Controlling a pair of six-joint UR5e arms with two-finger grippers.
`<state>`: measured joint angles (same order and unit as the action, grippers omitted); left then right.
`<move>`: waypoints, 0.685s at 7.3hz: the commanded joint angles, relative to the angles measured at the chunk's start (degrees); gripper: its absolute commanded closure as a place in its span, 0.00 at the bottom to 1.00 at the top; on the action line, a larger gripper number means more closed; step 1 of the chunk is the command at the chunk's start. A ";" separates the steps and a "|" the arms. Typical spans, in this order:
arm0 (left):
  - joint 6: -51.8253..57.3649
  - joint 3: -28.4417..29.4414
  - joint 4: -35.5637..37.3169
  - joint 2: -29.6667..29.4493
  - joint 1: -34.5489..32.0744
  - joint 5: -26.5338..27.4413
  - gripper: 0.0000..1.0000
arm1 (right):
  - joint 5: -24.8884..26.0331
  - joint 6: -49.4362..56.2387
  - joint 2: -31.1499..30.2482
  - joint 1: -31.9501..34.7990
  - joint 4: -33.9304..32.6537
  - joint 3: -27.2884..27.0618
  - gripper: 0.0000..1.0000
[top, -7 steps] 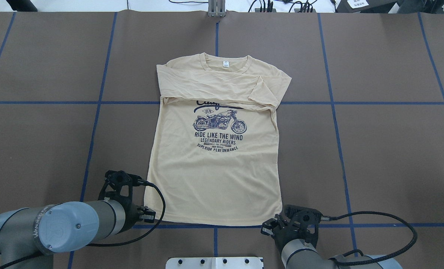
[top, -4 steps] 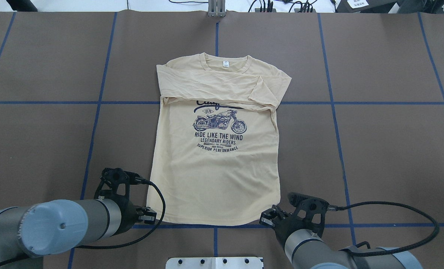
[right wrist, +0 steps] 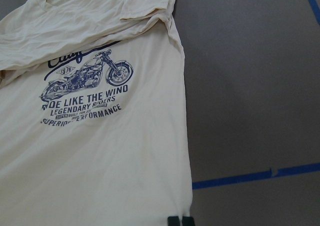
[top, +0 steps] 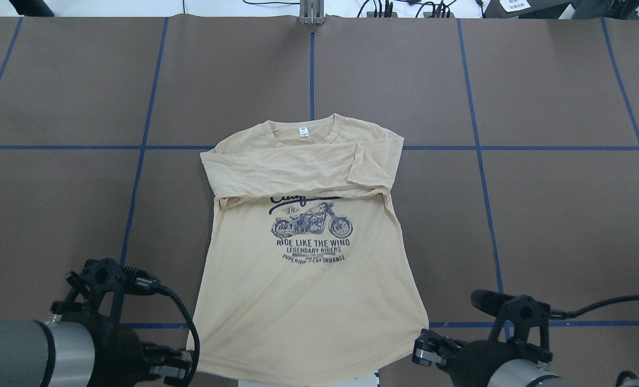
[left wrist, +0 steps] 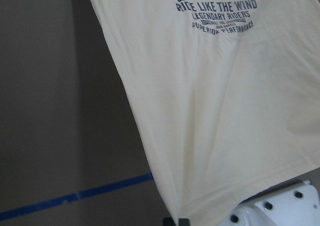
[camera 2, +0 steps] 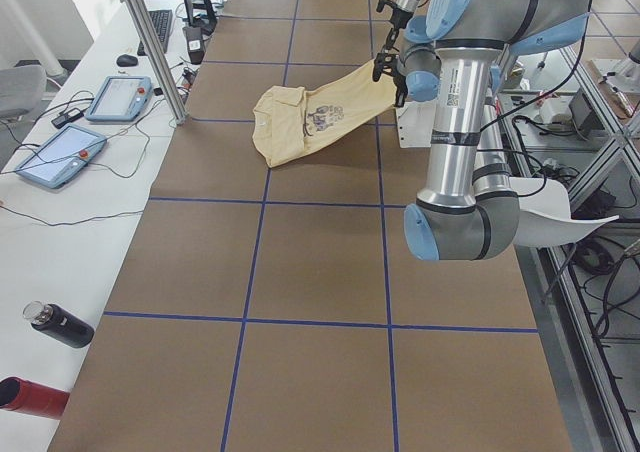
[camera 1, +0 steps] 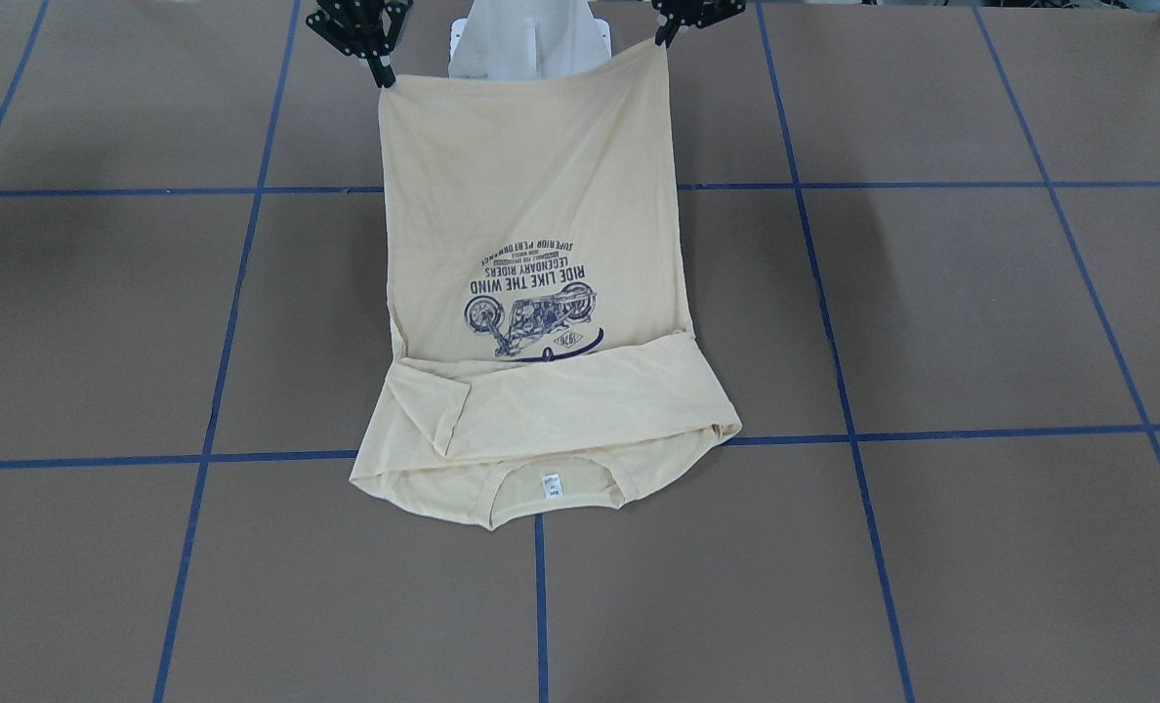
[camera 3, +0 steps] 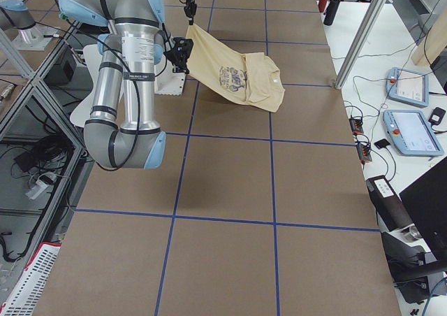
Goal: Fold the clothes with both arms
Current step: 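Lift the hem with both grippers and fold it toward the collar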
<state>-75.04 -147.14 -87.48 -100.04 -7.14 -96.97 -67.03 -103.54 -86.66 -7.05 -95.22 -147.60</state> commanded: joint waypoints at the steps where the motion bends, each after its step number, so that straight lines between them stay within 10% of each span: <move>1: -0.99 -2.37 2.67 -0.33 1.08 -0.59 1.00 | -0.74 0.00 -0.09 -1.31 -4.44 -5.42 1.00; 5: 5.57 19.10 2.49 -10.93 -11.70 0.81 1.00 | -2.39 7.90 17.10 15.25 -3.74 18.60 1.00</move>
<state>-72.68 -136.18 -84.90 -106.58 -13.22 -96.48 -68.18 -98.16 -75.34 1.47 -99.30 -138.14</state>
